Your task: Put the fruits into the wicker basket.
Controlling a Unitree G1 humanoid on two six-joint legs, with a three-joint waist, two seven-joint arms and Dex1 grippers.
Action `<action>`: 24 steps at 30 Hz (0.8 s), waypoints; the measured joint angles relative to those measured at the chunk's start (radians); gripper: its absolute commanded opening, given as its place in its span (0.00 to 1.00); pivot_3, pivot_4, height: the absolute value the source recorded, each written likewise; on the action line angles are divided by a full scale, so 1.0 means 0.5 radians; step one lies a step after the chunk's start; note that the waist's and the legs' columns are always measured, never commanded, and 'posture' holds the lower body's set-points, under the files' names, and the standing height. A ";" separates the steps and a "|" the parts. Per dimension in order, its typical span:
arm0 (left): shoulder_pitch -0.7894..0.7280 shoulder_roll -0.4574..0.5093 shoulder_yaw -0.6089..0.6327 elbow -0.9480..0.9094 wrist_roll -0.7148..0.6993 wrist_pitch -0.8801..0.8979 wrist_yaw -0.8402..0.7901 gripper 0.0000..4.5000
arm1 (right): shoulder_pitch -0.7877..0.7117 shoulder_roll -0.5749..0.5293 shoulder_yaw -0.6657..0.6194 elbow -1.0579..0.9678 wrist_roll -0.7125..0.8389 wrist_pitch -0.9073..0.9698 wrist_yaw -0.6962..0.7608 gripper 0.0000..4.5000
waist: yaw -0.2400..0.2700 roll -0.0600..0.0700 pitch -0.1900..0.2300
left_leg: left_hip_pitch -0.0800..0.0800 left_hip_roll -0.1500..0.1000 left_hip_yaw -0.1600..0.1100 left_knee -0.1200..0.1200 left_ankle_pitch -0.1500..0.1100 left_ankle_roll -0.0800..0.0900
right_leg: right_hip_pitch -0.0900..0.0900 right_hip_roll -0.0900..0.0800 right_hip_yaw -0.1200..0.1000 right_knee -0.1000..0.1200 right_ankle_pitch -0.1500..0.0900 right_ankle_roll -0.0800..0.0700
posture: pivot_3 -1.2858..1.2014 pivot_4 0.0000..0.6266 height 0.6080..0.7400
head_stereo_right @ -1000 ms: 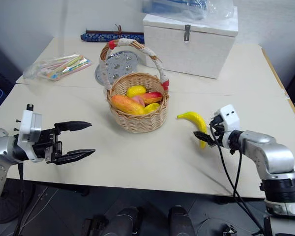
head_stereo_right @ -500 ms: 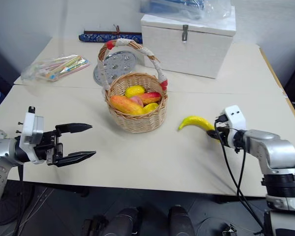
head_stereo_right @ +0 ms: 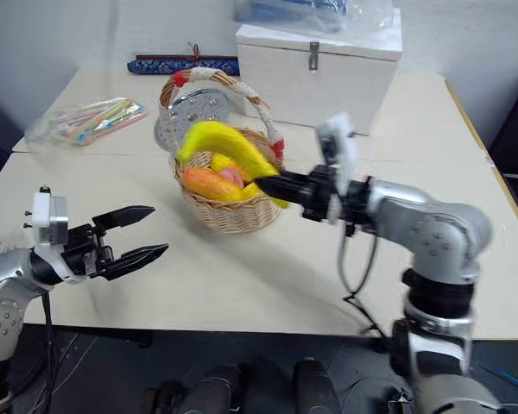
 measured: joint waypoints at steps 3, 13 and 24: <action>-0.011 -0.004 0.001 -0.002 -0.001 -0.001 0.029 1.00 | -0.130 0.103 0.098 0.086 -0.145 -0.034 -0.207 0.10 | 0.000 0.000 0.000 | 0.000 -0.003 0.003 0.001 0.000 0.001 | 0.000 -0.004 -0.003 0.000 0.002 -0.003 | 0.52 0.24 1.00; -0.061 -0.073 0.080 -0.024 -0.136 0.003 0.164 1.00 | -0.195 0.153 0.365 0.391 -0.550 -0.324 -0.265 0.39 | -0.027 0.000 0.000 | 0.001 -0.001 0.010 -0.001 0.001 0.000 | -0.014 -0.004 -0.006 0.010 0.002 -0.003 | 0.52 0.24 1.00; 0.015 -0.058 0.095 -0.162 -0.181 0.010 0.216 1.00 | -0.147 -0.125 0.353 0.214 -0.371 -0.239 0.185 0.99 | -0.012 0.000 0.000 | -0.001 0.000 0.017 -0.001 0.001 0.001 | -0.017 -0.004 -0.004 0.010 0.002 -0.004 | 0.52 0.24 1.00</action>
